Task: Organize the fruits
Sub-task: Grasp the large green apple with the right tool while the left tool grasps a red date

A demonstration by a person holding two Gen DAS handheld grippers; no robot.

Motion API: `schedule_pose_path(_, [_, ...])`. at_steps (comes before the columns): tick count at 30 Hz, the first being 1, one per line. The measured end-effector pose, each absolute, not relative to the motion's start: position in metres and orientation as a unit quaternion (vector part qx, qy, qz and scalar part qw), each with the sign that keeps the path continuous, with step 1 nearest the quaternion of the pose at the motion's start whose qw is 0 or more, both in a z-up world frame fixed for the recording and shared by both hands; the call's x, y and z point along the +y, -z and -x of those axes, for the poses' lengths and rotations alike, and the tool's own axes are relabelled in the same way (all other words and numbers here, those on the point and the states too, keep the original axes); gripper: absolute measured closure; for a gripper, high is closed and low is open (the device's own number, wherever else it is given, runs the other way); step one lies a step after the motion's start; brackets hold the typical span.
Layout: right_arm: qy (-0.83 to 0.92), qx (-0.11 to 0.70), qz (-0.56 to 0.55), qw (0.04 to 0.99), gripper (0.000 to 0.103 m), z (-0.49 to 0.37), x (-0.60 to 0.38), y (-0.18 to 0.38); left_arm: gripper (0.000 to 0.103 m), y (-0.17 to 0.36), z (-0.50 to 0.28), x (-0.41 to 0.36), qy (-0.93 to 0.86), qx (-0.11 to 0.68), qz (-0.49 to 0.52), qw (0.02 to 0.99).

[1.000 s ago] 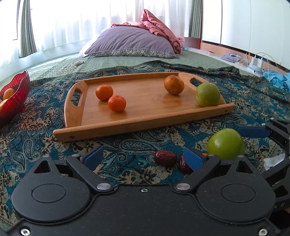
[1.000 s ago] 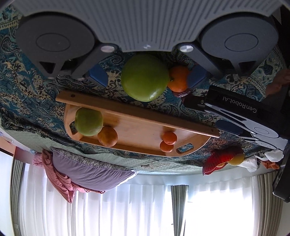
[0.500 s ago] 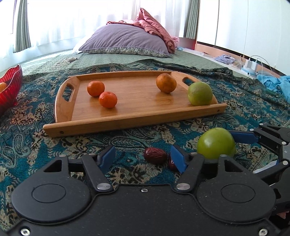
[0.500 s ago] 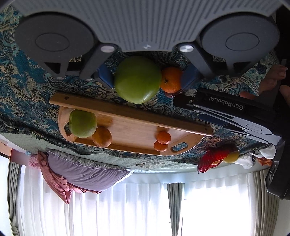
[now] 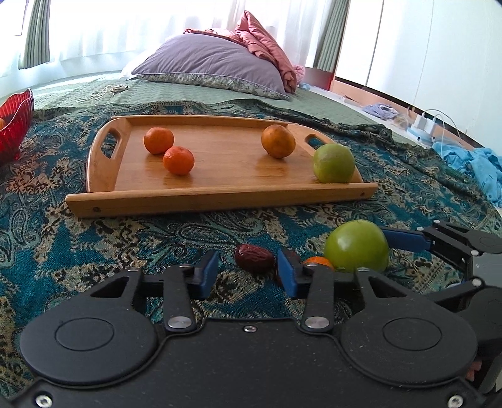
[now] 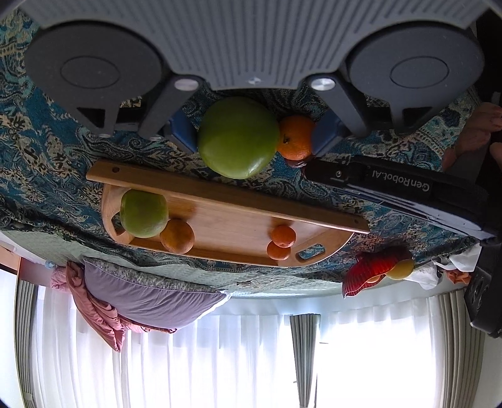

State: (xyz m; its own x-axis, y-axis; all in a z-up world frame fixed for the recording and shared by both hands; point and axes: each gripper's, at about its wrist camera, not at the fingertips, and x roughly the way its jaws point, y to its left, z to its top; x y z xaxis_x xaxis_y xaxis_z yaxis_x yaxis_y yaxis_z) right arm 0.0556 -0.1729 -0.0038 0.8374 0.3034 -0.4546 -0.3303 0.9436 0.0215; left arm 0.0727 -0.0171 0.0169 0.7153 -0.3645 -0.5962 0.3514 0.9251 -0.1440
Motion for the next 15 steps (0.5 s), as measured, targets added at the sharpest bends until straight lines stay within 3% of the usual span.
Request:
schedule_pose_path(4, [-0.15,0.222,0.021,0.963,0.034,-0.051,-0.179,0.0,0.076,-0.018,-0.069,-0.019,0.174,0.313,-0.012,0.933])
schedule_pose_path(15, [-0.133,0.207,0.086,0.965,0.041,-0.042,-0.168,0.004,0.078,-0.007,-0.076,-0.031,0.182,0.326,-0.015,0.928])
